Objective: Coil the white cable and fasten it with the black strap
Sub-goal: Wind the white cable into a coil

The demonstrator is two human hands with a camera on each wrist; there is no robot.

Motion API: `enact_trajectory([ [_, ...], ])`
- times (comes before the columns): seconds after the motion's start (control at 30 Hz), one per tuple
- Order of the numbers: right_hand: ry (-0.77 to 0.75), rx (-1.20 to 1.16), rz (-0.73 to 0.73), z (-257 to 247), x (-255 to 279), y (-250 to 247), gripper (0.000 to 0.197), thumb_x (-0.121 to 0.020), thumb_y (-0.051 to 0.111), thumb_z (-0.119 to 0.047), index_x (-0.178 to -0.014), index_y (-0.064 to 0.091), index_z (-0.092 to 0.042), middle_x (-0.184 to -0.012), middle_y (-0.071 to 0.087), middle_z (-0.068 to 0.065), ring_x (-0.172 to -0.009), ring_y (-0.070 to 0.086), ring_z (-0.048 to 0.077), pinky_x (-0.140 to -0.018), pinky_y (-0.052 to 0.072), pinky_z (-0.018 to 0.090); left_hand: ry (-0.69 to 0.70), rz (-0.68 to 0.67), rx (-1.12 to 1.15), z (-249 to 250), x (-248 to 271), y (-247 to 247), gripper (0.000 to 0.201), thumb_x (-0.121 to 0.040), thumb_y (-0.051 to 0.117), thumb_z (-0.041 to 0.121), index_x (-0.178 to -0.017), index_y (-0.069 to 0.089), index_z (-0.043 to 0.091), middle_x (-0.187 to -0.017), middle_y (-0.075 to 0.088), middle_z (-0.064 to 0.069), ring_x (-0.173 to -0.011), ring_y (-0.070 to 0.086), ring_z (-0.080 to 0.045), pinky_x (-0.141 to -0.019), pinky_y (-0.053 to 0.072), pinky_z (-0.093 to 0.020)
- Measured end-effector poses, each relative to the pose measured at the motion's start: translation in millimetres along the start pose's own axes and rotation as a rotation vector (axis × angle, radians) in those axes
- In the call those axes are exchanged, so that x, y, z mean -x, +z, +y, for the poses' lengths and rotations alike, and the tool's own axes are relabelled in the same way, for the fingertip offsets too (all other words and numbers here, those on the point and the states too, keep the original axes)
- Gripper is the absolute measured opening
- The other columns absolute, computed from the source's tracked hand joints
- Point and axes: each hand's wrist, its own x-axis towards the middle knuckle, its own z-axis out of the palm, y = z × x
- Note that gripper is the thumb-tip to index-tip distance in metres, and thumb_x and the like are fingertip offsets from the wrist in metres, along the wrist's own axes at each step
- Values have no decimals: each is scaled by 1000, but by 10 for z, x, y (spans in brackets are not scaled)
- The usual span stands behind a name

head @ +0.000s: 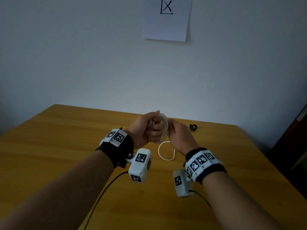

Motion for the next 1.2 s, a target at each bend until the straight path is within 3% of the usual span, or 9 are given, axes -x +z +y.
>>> enact_trajectory([
  [0.1, 10, -119, 6, 4, 19, 49, 37, -110, 36, -33, -80, 58, -32, -71, 64, -3, -59, 54, 12, -57, 42, 32, 38, -30, 148, 4, -11, 51, 40, -102, 35, 35, -65, 38, 20, -51, 24, 7, -41, 17, -10, -44, 26, -24],
  [0.3, -45, -91, -63, -50, 105, 135, 40, -105, 42, -9, -75, 48, -34, -65, 56, -3, -59, 51, 18, -59, 38, 37, 197, 40, 319, 1, -74, 117, 37, -105, 33, 37, -74, 40, 18, -68, 56, -1, -49, 50, -19, -54, 47, -29],
  [0.4, -100, -46, -136, -115, 136, 159, 28, -106, 43, -16, -81, 55, -17, -69, 63, 11, -64, 60, 30, -61, 46, 45, 293, 85, 347, 3, -117, 151, 41, -106, 31, 37, -72, 41, 16, -95, 74, -15, -72, 72, -32, -69, 60, -41],
  [0.5, -139, -42, -167, -161, 136, 147, 26, -104, 48, -18, -79, 56, -13, -71, 64, 8, -64, 59, 24, -62, 45, 41, 355, 64, 262, 28, -96, 194, 45, -108, 23, 37, -70, 35, 17, -123, 67, -24, -108, 68, -40, -101, 49, -48],
  [0.57, -142, -30, -204, -206, 123, 111, 26, -101, 50, -19, -75, 55, -23, -68, 61, -3, -60, 56, 15, -62, 46, 36, 385, 121, 68, 33, -83, 200, 48, -109, 19, 36, -75, 44, 13, -130, 64, -23, -119, 62, -40, -108, 42, -46],
  [0.7, -19, 31, -284, -250, 116, 49, 21, -101, 51, -28, -86, 66, -25, -69, 67, 0, -60, 66, 23, -64, 58, 43, 431, 387, -436, 8, -209, 20, 59, -108, 27, 37, -125, 48, -15, -119, 71, -15, -105, 71, -30, -96, 52, -41],
  [0.8, -46, 101, -314, -273, 119, 16, 18, -102, 54, -33, -93, 68, -26, -67, 70, 6, -61, 67, 31, -66, 58, 47, 410, 469, -913, -69, -223, -101, 56, -106, 27, 43, -120, 55, -4, -114, 71, -2, -98, 70, -15, -83, 51, -36],
  [0.97, -40, 175, -326, -268, 119, -70, 21, -99, 60, -37, -106, 76, -25, -85, 73, 3, -69, 70, 24, -71, 61, 45, 246, 532, -1579, -111, -158, -289, 51, -99, 27, 53, -89, 56, 12, -91, 72, -5, -82, 69, -25, -75, 56, -46],
  [1.2, -57, 165, -301, -265, 109, -147, 13, -89, 67, -37, -84, 74, -28, -86, 75, -1, -77, 72, 19, -72, 62, 43, 15, 482, -1882, -185, -107, -346, 64, -94, 10, 63, -95, 55, 17, -85, 65, -2, -77, 61, -23, -70, 47, -38],
])
